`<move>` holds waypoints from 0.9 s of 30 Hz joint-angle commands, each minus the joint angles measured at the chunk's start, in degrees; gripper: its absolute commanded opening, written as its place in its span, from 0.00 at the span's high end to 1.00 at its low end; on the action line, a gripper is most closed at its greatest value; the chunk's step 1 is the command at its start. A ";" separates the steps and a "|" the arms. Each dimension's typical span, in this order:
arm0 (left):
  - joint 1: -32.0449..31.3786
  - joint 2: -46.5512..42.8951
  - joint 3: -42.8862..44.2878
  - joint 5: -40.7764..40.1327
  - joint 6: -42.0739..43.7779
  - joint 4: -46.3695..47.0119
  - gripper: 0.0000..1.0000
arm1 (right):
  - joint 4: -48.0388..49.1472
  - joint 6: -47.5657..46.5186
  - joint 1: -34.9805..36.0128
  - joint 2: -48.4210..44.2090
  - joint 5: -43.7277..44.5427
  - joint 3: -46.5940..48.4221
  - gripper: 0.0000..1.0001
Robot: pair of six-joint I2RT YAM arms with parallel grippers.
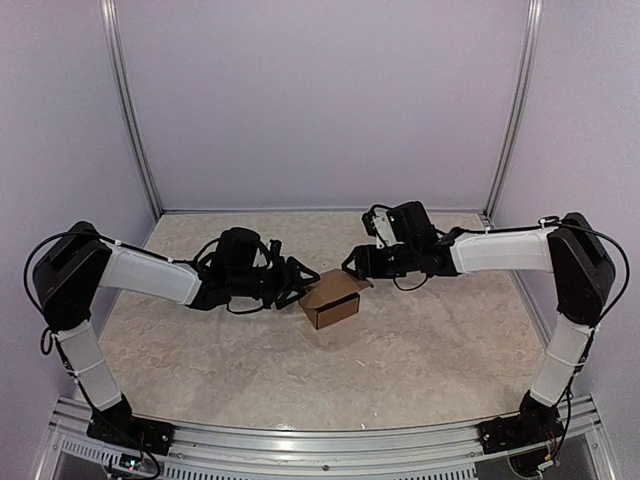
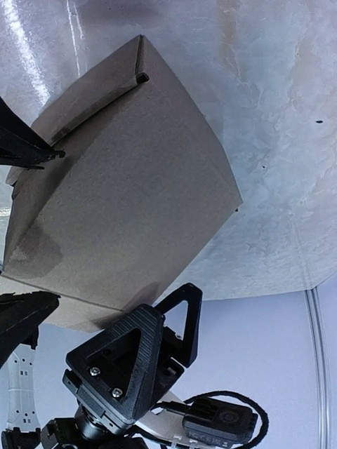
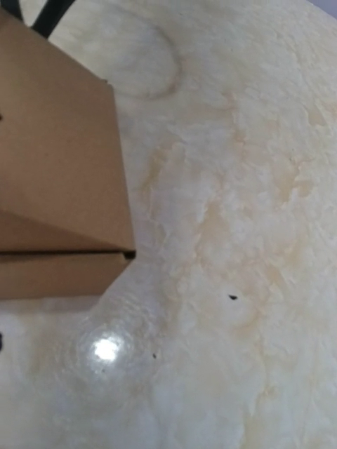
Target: Fold the paper box
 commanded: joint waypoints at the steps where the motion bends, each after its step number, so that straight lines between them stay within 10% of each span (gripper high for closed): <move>1: -0.21 1.85 1.65 1.18 -0.92 2.24 0.42 | 0.33 2.02 0.58 2.66 -1.85 2.05 0.38; 27: 1.27 3.44 -1.49 2.18 -0.57 5.11 0.58 | 2.81 5.71 3.09 5.41 -3.99 0.16 0.67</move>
